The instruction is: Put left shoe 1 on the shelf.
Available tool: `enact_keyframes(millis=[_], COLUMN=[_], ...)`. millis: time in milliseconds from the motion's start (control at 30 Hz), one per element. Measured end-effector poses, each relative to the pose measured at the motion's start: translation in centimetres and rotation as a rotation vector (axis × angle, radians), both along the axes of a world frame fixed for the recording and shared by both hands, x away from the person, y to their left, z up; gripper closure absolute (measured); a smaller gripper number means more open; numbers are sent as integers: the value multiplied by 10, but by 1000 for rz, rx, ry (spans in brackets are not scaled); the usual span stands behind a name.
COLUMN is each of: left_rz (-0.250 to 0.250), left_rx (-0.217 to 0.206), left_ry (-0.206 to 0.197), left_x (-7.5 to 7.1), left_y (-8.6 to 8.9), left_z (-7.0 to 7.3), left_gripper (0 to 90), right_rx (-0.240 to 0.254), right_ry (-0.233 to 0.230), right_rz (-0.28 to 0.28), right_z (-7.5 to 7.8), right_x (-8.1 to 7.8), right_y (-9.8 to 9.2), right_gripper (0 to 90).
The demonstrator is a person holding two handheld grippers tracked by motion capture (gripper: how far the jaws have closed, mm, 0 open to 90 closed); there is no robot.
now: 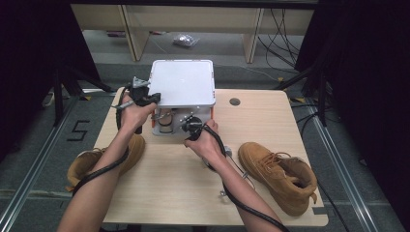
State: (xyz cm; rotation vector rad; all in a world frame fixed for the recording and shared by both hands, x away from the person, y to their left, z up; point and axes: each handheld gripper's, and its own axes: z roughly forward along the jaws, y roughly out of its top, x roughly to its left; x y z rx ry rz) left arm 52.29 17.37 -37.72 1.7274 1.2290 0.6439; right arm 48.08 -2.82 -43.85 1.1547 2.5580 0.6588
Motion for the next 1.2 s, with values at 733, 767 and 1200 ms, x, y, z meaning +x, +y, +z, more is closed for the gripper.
enact_keyframes(millis=[733, 767, 1200], left_rz=[-9, -8, -13], left_rx=[14, 14, 30], left_ry=[-22, -28, -62], left_x=[-4, -6, -25], left_y=[1, 0, 3], left_z=[3, 3, 14], left_gripper=[662, 644, 441], right_rx=[-39, -41, -6], right_ry=[32, 34, 82], right_rz=[86, 78, -4], right_z=[14, 15, 9], right_x=[-30, -32, -51], right_y=[-43, -45, -89], right_gripper=[510, 507, 462])
